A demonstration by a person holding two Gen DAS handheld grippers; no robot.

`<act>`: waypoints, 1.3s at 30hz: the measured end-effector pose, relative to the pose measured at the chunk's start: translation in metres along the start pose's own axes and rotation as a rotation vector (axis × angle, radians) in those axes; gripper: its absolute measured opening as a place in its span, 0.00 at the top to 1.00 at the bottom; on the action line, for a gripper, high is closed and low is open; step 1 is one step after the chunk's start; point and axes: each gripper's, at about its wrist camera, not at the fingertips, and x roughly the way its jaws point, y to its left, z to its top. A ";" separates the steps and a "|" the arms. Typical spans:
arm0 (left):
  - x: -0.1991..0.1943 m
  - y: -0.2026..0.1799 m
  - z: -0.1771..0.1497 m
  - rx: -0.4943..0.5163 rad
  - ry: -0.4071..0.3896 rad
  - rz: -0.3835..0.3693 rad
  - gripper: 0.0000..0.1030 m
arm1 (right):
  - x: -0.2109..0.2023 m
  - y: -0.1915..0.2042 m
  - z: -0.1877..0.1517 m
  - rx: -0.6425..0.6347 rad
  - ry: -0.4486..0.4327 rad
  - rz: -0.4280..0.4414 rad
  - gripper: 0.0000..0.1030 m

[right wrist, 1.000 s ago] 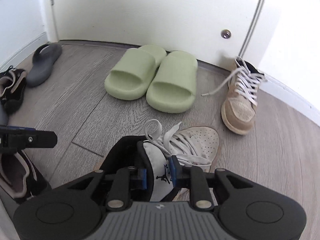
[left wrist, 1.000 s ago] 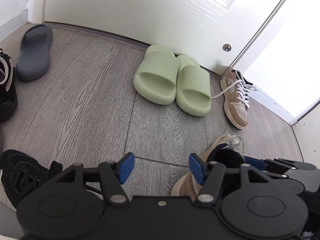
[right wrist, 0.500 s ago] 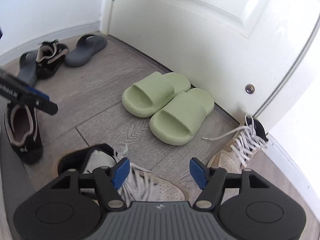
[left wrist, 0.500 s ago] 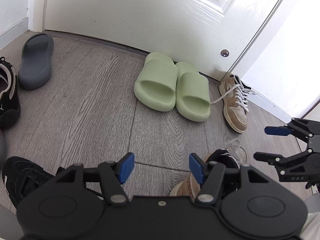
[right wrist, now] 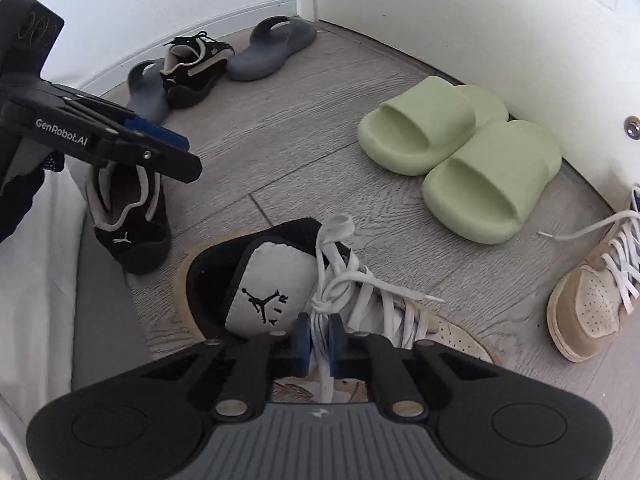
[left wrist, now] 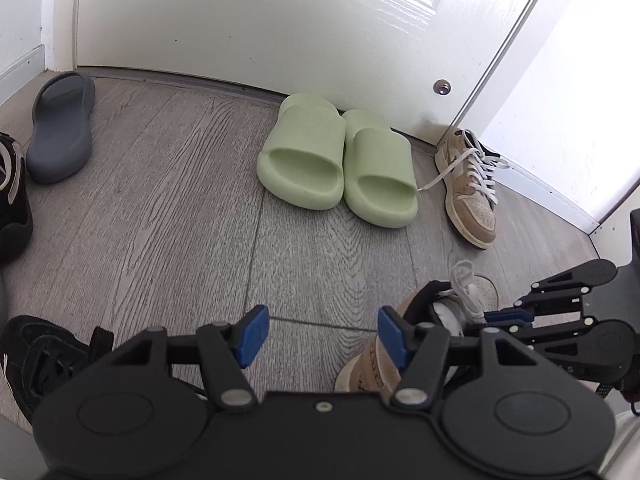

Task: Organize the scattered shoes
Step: 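Carry the Jordan sneaker toward the tan sneaker with the right tool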

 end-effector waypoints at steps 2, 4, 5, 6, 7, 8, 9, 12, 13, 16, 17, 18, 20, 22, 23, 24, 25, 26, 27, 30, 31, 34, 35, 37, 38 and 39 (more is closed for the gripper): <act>-0.002 0.001 0.000 -0.005 -0.007 -0.006 0.41 | -0.002 -0.008 -0.005 0.192 -0.032 -0.007 0.92; -0.004 0.002 0.001 -0.013 -0.015 -0.013 0.41 | -0.004 -0.021 -0.011 0.457 -0.059 -0.001 0.92; -0.005 0.003 0.002 -0.017 -0.019 -0.015 0.41 | -0.004 -0.028 -0.015 0.608 -0.064 0.015 0.92; -0.006 0.004 0.002 -0.022 -0.023 -0.018 0.41 | -0.004 -0.033 -0.017 0.719 -0.070 0.038 0.92; -0.007 0.005 0.003 -0.025 -0.026 -0.020 0.41 | -0.002 -0.035 -0.019 0.788 -0.076 0.049 0.92; -0.007 0.004 0.003 -0.027 -0.028 -0.021 0.41 | 0.000 -0.034 -0.019 0.836 -0.077 0.059 0.92; -0.008 0.005 0.004 -0.030 -0.030 -0.022 0.41 | 0.002 -0.030 -0.018 0.848 -0.074 0.064 0.92; -0.009 0.007 0.004 -0.038 -0.033 -0.019 0.41 | 0.003 -0.015 -0.006 0.726 -0.044 0.055 0.87; -0.009 0.008 0.004 -0.041 -0.034 -0.018 0.41 | 0.000 -0.006 0.002 0.604 -0.037 0.013 0.80; -0.009 0.009 0.005 -0.045 -0.036 -0.020 0.41 | -0.014 0.015 0.016 0.277 -0.076 -0.112 0.59; -0.009 0.009 0.005 -0.046 -0.037 -0.021 0.41 | -0.018 0.020 0.019 0.171 -0.092 -0.157 0.58; -0.009 0.009 0.005 -0.046 -0.038 -0.021 0.41 | -0.022 0.025 0.021 0.067 -0.108 -0.199 0.58; -0.007 0.008 0.006 -0.047 -0.035 -0.016 0.41 | -0.023 0.029 0.027 -0.086 -0.113 -0.215 0.58; -0.005 0.008 0.007 -0.049 -0.030 -0.008 0.41 | -0.016 0.030 0.035 -0.235 -0.090 -0.188 0.58; -0.004 0.007 0.007 -0.050 -0.027 -0.005 0.41 | -0.010 0.029 0.039 -0.284 -0.077 -0.156 0.58; -0.003 0.007 0.007 -0.051 -0.025 -0.001 0.41 | -0.005 0.027 0.043 -0.330 -0.065 -0.123 0.58; -0.002 0.007 0.008 -0.052 -0.023 0.003 0.41 | 0.000 0.025 0.046 -0.358 -0.053 -0.089 0.58; 0.000 0.006 0.008 -0.053 -0.020 0.007 0.41 | 0.004 0.023 0.049 -0.386 -0.042 -0.056 0.59; 0.001 0.006 0.009 -0.054 -0.018 0.010 0.41 | 0.008 0.021 0.053 -0.413 -0.030 -0.024 0.59; 0.005 0.004 0.010 -0.056 -0.011 0.027 0.41 | 0.018 0.019 0.059 -0.462 0.005 0.012 0.60; 0.007 0.002 0.012 -0.053 -0.011 0.043 0.41 | 0.022 0.023 0.058 -0.498 0.015 0.014 0.60; 0.014 0.003 0.014 -0.048 -0.009 0.082 0.41 | 0.036 0.040 0.052 -0.640 0.054 -0.001 0.62; 0.015 0.004 0.014 -0.048 -0.006 0.090 0.41 | 0.042 0.048 0.049 -0.692 0.068 -0.026 0.62; 0.018 0.005 0.013 -0.042 0.000 0.100 0.41 | 0.049 0.058 0.049 -0.713 0.086 -0.064 0.66; 0.019 0.005 0.013 -0.034 0.007 0.103 0.41 | 0.051 0.060 0.050 -0.701 0.093 -0.075 0.68; 0.020 0.004 0.011 -0.024 0.012 0.105 0.41 | 0.051 0.059 0.050 -0.681 0.092 -0.078 0.68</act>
